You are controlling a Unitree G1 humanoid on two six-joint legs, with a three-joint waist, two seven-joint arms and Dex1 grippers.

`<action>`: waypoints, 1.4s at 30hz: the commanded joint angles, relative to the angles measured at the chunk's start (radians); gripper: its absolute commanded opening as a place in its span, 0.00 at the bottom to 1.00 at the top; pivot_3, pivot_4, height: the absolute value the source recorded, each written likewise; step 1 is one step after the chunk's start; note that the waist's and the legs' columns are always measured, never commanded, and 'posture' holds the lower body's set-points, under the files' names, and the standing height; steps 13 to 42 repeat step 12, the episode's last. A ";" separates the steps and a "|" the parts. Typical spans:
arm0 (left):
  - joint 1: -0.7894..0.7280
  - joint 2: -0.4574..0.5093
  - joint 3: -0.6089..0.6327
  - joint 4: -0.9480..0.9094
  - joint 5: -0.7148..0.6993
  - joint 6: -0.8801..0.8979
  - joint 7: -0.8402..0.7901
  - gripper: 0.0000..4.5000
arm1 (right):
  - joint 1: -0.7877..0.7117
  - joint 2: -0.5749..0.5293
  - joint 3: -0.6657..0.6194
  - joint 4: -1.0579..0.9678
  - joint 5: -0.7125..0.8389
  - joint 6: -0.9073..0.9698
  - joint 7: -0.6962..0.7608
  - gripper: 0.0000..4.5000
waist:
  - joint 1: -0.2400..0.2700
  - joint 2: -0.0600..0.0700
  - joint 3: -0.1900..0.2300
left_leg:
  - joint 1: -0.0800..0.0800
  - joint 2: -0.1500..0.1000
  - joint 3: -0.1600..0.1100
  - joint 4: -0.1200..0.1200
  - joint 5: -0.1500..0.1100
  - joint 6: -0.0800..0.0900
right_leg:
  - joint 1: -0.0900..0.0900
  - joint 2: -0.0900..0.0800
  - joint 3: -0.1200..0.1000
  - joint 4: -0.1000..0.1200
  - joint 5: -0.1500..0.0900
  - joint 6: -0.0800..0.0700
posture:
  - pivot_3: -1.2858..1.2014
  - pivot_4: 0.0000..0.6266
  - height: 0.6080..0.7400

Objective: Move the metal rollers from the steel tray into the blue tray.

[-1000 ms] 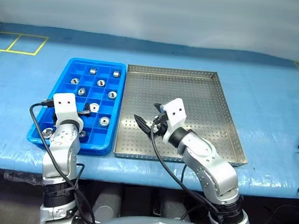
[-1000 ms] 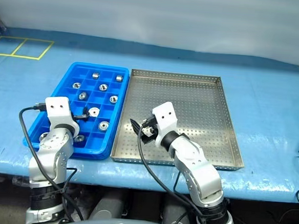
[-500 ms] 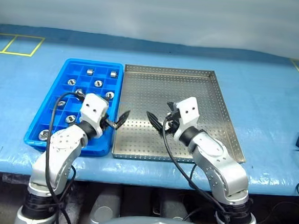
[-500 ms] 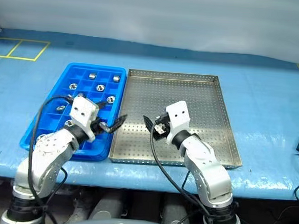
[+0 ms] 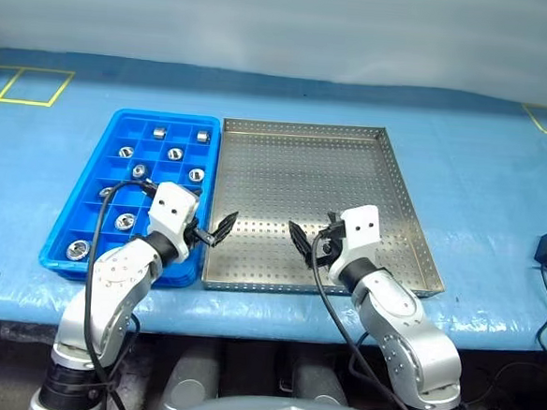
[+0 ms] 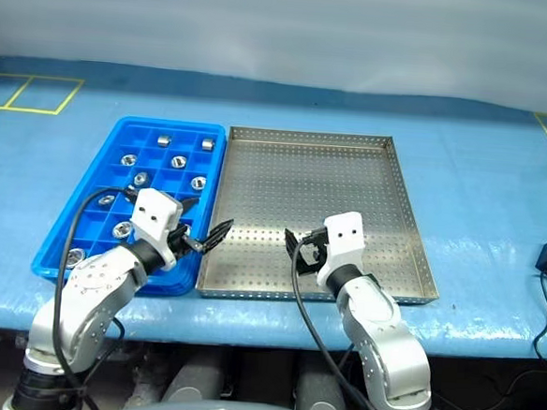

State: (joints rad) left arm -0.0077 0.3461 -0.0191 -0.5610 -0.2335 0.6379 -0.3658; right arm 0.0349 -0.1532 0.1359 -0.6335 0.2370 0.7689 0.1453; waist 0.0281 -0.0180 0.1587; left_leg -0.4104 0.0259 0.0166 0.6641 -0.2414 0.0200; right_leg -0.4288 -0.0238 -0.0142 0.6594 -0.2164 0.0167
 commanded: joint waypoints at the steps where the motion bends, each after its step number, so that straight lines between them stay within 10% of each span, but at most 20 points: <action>1: -0.017 -0.006 0.002 -0.018 0.007 -0.032 0.014 1.00 | -0.009 -0.002 -0.030 -0.044 0.001 -0.019 -0.007 1.00 | 0.000 0.000 0.000 | 0.000 0.000 0.000 0.000 0.000 0.000 | 0.000 0.000 0.000 0.000 0.000 0.000 | 0.54 0.24 1.00; 42: -0.006 -0.006 0.005 -0.035 -0.011 -0.029 0.017 1.00 | -0.016 0.010 -0.066 -0.056 0.020 0.001 -0.017 1.00 | -0.001 0.000 0.000 | 0.000 0.000 0.001 0.000 0.000 0.000 | 0.000 0.000 0.001 0.000 0.000 0.000 | 0.54 0.24 1.00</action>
